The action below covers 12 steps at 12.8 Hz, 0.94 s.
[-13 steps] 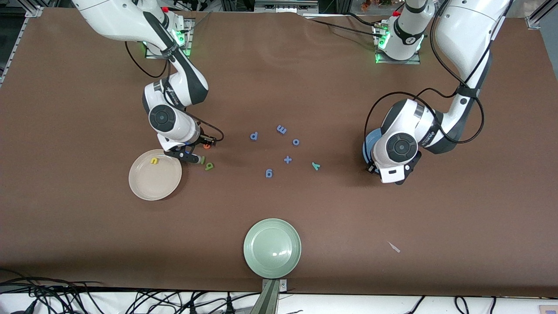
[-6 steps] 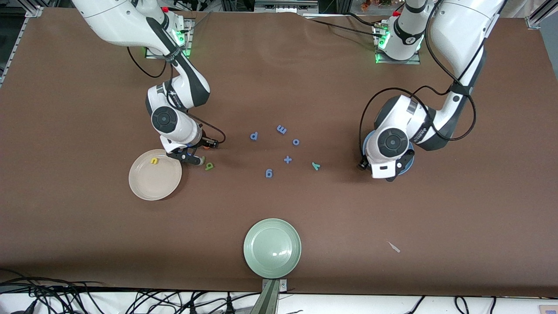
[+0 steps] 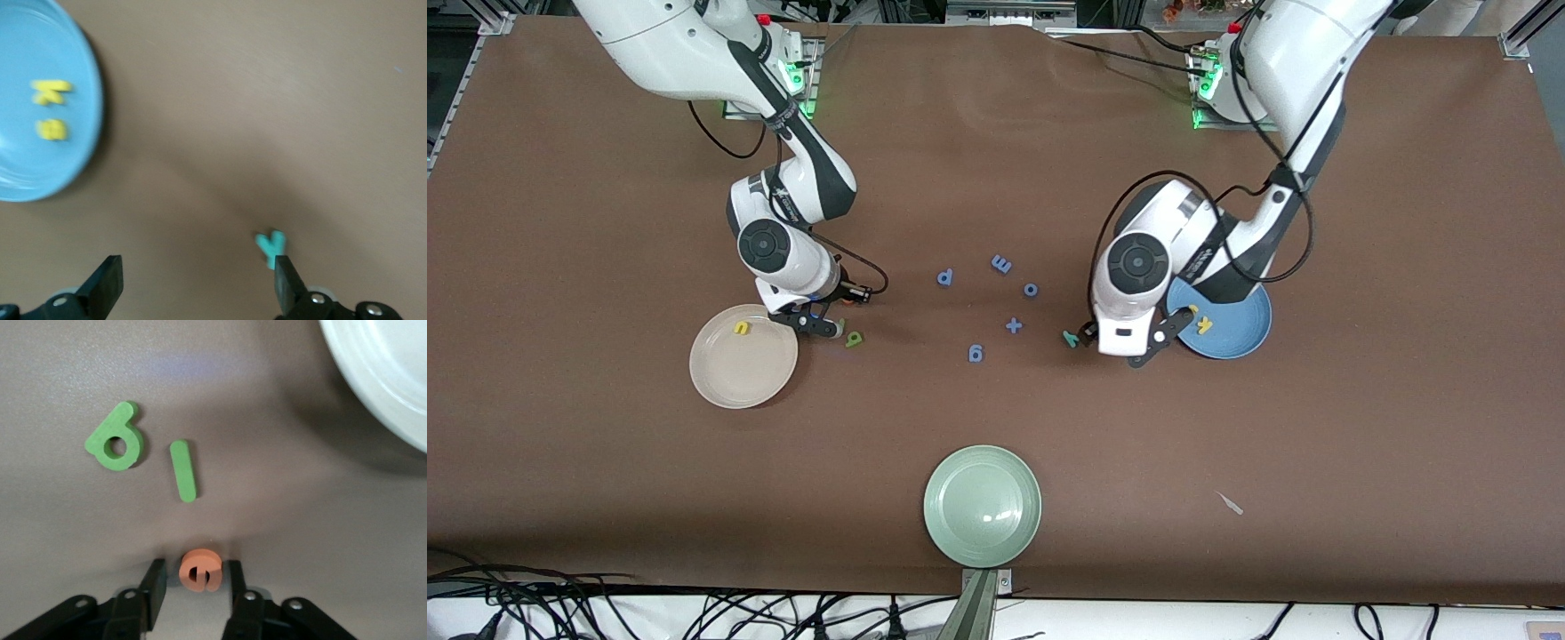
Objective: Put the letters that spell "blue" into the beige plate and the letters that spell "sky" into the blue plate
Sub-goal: 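Place e on white plate with the right gripper while the left gripper grasps y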
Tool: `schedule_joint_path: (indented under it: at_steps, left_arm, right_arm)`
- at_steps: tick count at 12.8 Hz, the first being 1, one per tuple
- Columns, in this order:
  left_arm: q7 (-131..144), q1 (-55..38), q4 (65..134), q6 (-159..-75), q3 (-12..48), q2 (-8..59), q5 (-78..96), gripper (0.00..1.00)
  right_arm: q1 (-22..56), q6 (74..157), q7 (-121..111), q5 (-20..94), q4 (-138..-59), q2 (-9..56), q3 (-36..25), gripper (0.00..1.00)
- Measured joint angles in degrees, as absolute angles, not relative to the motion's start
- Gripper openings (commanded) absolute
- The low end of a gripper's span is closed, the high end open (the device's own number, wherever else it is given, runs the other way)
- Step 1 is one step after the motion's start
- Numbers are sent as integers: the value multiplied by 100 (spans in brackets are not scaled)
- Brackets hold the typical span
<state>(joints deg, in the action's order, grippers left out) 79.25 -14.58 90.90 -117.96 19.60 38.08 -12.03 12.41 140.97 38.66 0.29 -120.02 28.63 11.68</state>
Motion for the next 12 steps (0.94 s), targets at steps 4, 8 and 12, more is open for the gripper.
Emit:
schedule_joint_path:
  at_steps: [4,8,12]
  left_arm:
    - [7911,-1453,8973,-12732,1936,4307,-1048,90]
    - [7911,-1508,8996,-12881,1947,4528,-1046,69]
    - [7911,-1566,9057,-13049,1947,4629,-1046,49]
  right_arm:
    - [1240,14101,3866,29,-12015,2847,1168,16]
    - [1236,14092,3703,18,-12004,2776,1132,17]
    - [1228,13315,3038,-50,-11772,2332,1017,17]
